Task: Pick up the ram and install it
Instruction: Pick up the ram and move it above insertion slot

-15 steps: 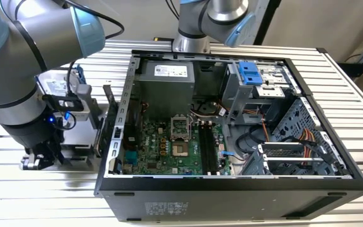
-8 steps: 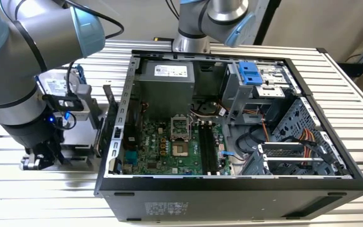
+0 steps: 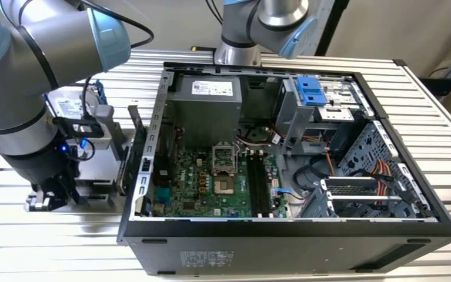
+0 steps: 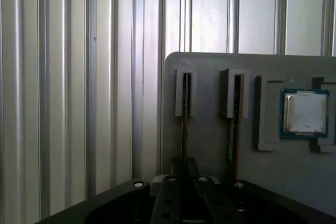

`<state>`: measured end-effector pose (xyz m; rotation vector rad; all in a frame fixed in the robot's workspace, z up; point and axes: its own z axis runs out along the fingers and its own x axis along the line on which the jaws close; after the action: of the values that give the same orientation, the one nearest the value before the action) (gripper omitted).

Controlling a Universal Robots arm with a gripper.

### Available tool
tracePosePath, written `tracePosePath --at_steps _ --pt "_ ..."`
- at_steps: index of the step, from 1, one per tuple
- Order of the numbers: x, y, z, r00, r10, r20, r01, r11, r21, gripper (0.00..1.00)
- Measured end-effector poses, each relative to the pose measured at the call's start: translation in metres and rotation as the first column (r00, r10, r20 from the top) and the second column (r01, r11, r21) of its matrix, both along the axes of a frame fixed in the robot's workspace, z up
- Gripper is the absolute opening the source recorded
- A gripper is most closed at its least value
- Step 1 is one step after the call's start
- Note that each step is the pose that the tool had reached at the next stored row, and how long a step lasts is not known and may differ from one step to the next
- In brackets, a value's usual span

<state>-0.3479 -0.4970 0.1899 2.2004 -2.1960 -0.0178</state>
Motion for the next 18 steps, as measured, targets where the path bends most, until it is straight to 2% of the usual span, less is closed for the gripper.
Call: tracePosePath --at_steps 9,18 --pt "0.0001 0.0000 0.0004 1.0000 0.007 0.0000 -0.007 1.0000 0.0000 0.00" --pt "0.0000 0.0000 0.0048 1.0000 0.007 0.0000 -0.007 1.0000 0.0000 0.00"
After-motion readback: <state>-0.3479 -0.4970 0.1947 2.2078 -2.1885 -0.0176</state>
